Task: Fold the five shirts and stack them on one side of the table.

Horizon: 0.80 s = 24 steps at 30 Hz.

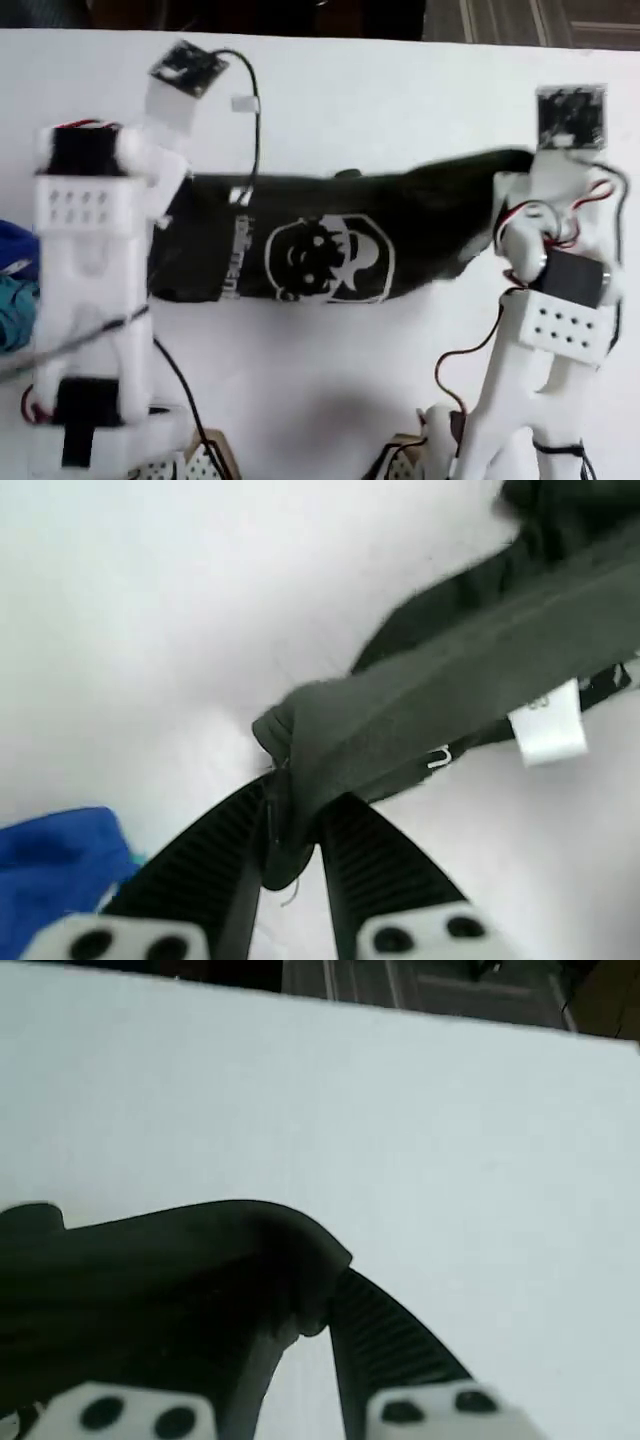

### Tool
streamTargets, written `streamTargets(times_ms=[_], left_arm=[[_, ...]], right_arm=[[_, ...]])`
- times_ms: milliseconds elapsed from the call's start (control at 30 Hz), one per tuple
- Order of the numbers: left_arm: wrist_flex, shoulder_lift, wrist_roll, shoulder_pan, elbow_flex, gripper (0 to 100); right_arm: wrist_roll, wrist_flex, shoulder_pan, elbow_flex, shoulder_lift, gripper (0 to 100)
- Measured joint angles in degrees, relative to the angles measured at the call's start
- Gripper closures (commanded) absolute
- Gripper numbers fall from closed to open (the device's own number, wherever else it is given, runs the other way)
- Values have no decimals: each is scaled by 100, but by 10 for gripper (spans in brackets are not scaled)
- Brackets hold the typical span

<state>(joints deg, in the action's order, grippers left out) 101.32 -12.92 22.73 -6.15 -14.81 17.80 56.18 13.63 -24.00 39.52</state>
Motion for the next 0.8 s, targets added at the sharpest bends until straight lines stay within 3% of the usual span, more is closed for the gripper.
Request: streamTargets(times_ms=[333, 633, 800], left_arm=[[0, -2365, -35, -9, -167, 975], [-360, -3701, -35, -26, -176, 975], [-800, -4158, -35, -492, -237, 975]], right_arm=[[0, 686, 0, 2347, 9, 981], [0, 1266, 9, 4185, 9, 981], [0, 1697, 9, 5134, 18, 981]])
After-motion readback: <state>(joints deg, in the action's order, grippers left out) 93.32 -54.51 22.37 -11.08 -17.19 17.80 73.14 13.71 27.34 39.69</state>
